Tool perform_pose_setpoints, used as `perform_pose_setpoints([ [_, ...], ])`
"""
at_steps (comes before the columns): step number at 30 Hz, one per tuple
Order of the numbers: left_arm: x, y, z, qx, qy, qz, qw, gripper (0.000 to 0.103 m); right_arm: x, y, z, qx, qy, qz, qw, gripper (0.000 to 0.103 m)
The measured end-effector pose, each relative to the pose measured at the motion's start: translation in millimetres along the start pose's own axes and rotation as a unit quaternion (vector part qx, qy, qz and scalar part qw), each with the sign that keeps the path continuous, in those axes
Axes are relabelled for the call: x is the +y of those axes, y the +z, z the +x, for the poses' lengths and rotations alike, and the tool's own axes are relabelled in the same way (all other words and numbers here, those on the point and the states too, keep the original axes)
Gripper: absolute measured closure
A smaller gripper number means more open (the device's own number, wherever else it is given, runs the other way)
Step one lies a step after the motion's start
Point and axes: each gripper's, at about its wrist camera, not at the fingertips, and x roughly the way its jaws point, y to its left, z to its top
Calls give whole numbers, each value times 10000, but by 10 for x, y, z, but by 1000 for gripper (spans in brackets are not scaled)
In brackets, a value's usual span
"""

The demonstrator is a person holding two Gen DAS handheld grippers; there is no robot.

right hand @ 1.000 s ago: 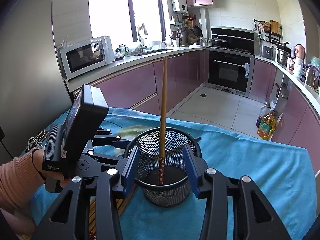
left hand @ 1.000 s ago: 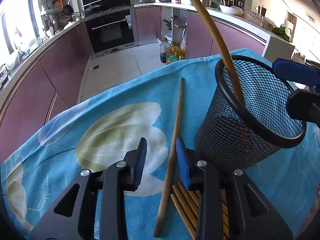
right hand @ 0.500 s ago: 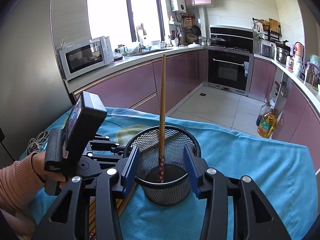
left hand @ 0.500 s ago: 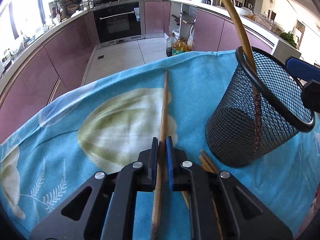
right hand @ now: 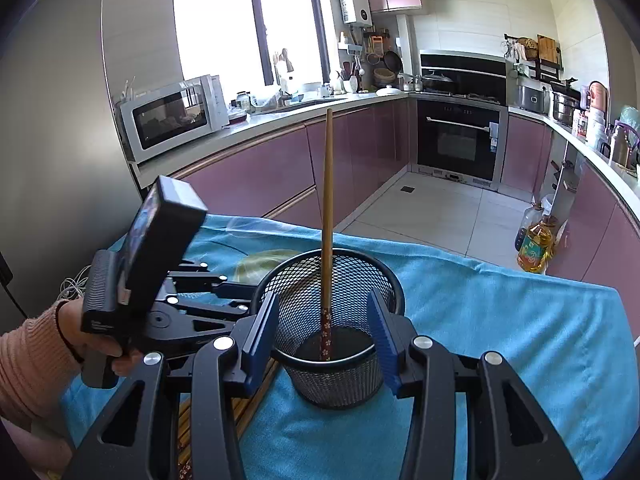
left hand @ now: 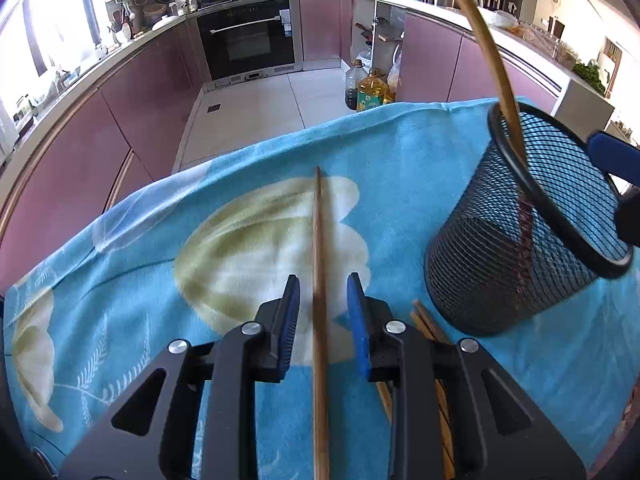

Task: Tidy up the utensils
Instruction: 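Lift the chopstick with the left tool and drop it into the mesh cup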

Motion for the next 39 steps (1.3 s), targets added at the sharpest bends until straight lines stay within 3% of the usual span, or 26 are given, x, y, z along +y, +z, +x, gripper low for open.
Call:
perform_pose_setpoints([
  [3, -25, 103, 93, 18, 27, 43, 10000, 79, -15, 1, -24, -12, -5, 0, 10000, 59],
  [6, -7, 146, 107, 29, -52, -62, 10000, 96, -24, -15, -21, -15, -7, 21, 10000, 59],
  [14, 13, 51, -32, -154, -29, -364, 9992, 96, -33, -28, -20, -38, 14, 58, 10000, 59],
  [21, 212, 12, -671, -755, -213, -730, 9942, 96, -36, -23, -68, -111, 77, 92, 9999, 59],
  [27, 328, 0, -1361, -1412, -543, -1039, 9830, 96, -24, -27, -98, -133, 78, 87, 9998, 59],
  [32, 374, 32, -1879, -1968, -887, -1239, 9685, 96, -17, -19, -141, -177, 58, 92, 9998, 59],
  [39, 365, 203, -2343, -2497, -1245, -1476, 9489, 96, -29, -13, -165, -220, 44, 131, 9997, 59],
])
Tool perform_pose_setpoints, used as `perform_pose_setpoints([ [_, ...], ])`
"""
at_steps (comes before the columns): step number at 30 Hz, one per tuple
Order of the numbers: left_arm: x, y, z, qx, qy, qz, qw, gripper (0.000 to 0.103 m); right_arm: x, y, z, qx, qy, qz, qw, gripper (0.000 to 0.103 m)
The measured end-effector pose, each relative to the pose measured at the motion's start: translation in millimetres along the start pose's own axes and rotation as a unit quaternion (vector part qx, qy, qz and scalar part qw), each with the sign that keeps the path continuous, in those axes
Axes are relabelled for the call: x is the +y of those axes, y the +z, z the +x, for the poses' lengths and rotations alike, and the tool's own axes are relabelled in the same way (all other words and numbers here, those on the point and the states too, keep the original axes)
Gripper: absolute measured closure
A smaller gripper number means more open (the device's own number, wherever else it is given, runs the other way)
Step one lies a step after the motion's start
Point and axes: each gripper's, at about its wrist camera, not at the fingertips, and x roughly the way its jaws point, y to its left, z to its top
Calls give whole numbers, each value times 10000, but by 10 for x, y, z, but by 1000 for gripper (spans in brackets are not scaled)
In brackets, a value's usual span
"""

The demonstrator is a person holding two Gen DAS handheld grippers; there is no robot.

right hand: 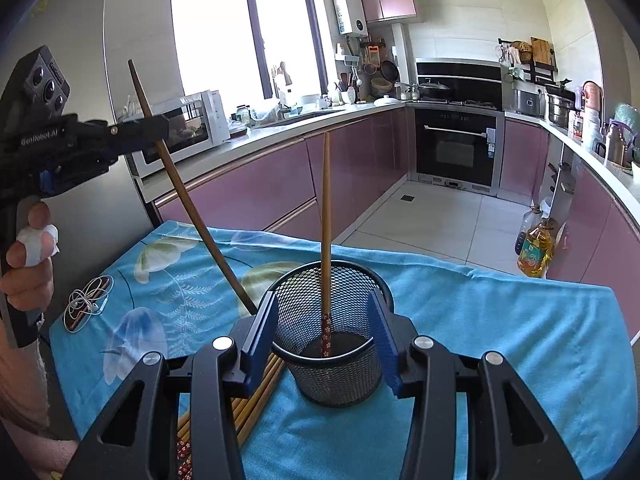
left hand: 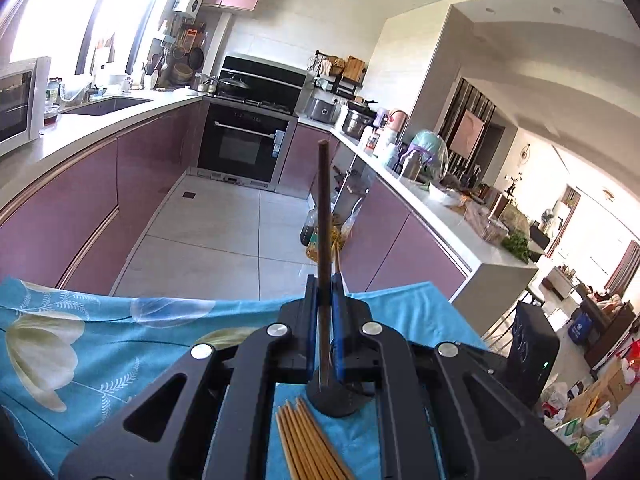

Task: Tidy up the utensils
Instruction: 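Lift the chopstick with the left tool and drop it into the mesh cup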

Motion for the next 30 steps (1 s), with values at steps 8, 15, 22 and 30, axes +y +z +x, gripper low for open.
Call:
perform_pose_setpoints([
  [8, -311, 271, -67, -192, -312, 31, 9993, 96, -54, -28, -3, 25, 63, 126, 9999, 59],
  [15, -470, 200, 223, 346, -152, 427, 9984, 96, -87, -45, -2, 56, 98, 172, 9998, 57],
  [22, -392, -160, 864, 1300, 150, 671, 9891, 95, -69, -36, -4, 67, 97, 157, 9998, 56],
  [30, -200, -405, 1076, 1323, 491, 562, 9884, 73, -65, -50, -21, 58, 81, 166, 9998, 55],
])
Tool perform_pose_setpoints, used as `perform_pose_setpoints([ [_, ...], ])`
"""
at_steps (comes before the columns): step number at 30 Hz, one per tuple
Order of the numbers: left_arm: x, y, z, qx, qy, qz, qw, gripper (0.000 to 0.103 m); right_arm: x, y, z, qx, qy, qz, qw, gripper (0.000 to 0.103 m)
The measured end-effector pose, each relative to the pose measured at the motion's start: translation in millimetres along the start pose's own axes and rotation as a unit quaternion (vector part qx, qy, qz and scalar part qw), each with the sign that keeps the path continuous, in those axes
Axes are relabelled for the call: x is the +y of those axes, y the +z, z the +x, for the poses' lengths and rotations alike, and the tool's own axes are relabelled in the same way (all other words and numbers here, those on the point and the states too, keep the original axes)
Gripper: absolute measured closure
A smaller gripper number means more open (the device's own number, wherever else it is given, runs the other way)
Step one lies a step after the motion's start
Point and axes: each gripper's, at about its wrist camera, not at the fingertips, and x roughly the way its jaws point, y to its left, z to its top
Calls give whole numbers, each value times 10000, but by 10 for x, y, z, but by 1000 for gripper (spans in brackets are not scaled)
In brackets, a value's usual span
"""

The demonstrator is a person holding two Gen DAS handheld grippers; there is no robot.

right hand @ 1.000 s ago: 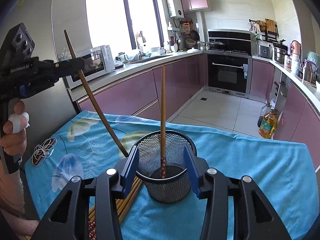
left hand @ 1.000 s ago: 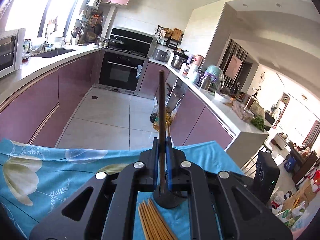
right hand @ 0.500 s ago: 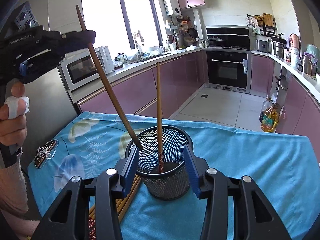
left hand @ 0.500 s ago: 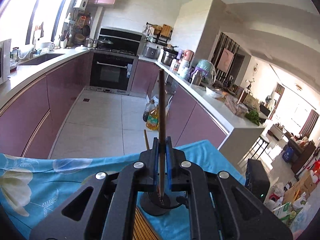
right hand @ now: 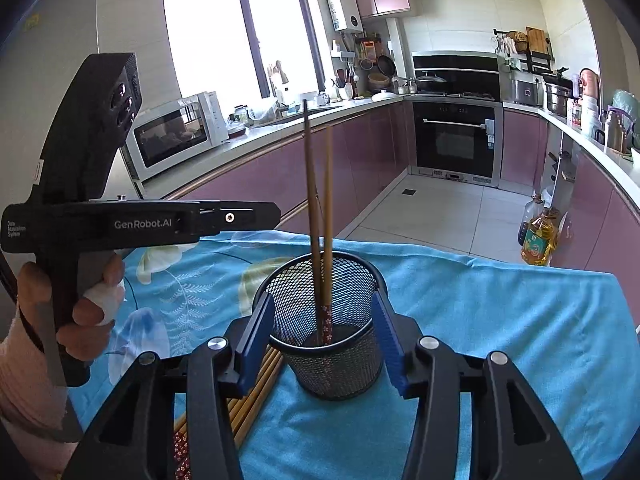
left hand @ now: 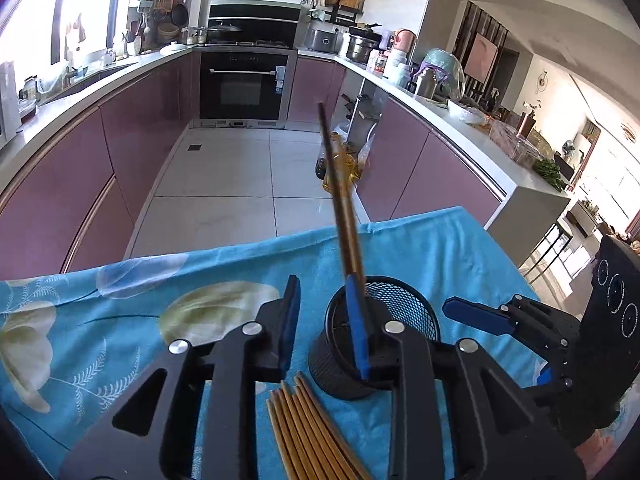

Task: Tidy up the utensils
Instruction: 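Lift the chopstick with the left tool and drop it into the mesh cup, then withdraw both tools from the mesh cup back over the chopsticks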

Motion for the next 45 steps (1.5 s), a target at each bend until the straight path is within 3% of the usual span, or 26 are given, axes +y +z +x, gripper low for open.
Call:
perform_pose_setpoints([
  [13, 341, -652, -419, -340, 498, -78, 9981, 52, 167, -122, -78, 111, 140, -136, 9997, 55],
  [19, 376, -1084, -499, -138, 658, 33, 9977, 47, 312, -368, -28, 513, 273, -259, 9980, 49],
  [24, 402, -1460, -408, 261, 678, 34, 9974, 47, 400, -629, 167, 1014, 324, -198, 9941, 49],
  [30, 439, -1742, -326, 515, 511, -167, 9972, 47, 490, -815, 270, 1255, 228, -171, 9917, 51],
  [45, 386, -1950, -257, 739, 309, -284, 9964, 52, 599, -928, 312, 1413, 47, -183, 9898, 65],
])
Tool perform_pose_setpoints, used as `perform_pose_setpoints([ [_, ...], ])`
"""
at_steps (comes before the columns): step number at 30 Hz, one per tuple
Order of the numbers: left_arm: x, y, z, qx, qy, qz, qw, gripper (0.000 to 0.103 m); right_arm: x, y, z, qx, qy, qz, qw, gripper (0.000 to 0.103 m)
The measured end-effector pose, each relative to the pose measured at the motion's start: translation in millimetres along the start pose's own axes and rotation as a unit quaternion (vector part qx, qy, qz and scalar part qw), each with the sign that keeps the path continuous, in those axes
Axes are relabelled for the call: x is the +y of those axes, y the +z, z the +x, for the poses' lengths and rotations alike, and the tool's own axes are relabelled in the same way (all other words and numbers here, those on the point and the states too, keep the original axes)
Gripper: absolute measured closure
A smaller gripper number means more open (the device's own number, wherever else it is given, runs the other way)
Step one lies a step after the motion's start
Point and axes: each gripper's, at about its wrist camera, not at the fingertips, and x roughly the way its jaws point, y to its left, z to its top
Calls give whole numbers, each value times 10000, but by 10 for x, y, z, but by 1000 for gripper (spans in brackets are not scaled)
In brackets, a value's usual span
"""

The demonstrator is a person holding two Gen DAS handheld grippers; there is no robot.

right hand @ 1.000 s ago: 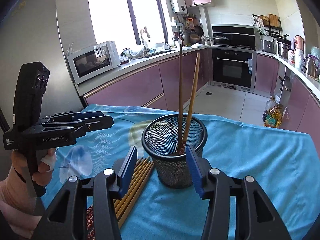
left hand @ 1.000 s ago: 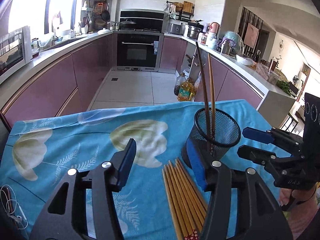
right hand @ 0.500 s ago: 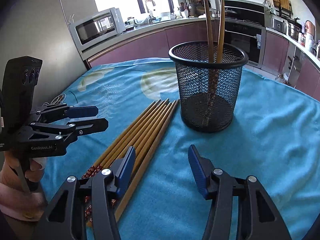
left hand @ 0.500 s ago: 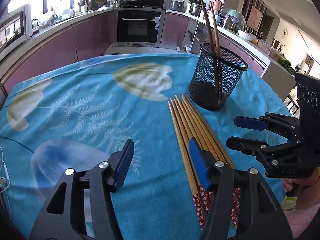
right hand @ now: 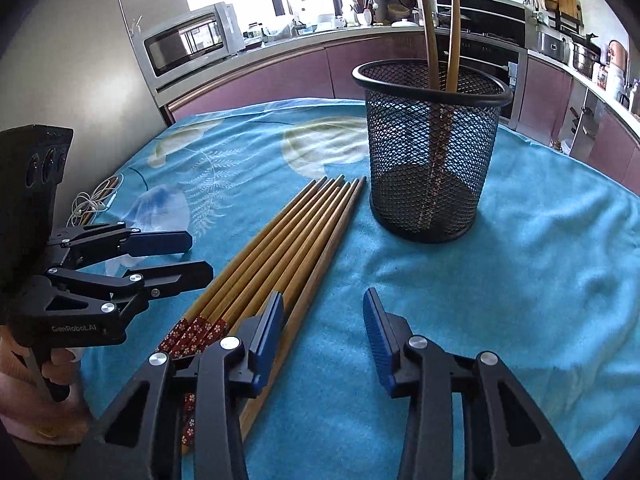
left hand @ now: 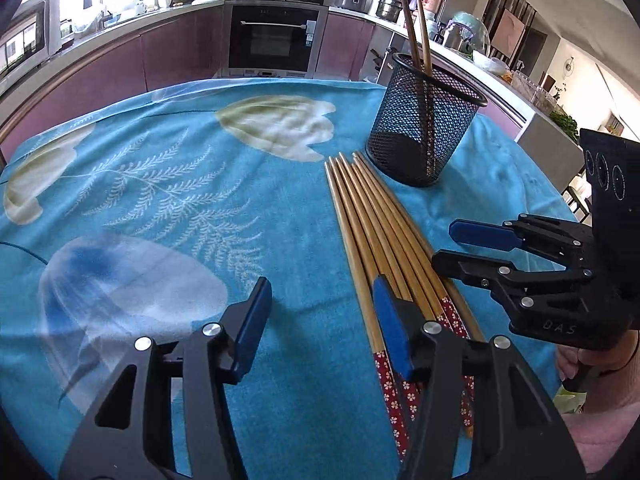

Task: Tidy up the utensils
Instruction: 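Withdraw both tools from the mesh cup back over the chopsticks, then close the left tool on a chopstick while the right tool closes on another chopstick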

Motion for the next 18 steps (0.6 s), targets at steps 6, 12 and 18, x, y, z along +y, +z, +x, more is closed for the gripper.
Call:
perform_pose_setpoints([
  [6, -68, -31, 10, 10, -29, 151, 9999, 55, -8, -8, -4, 24, -70, 27, 10000, 67],
  [12, -55, -38, 30, 34, 21, 164, 9999, 62, -22, -5, -25, 68, -160, 10, 9998, 70],
  [18, -63, -55, 31, 36, 62, 206, 9998, 62, -33, -20, -51, 78, -199, -4, 9998, 70],
])
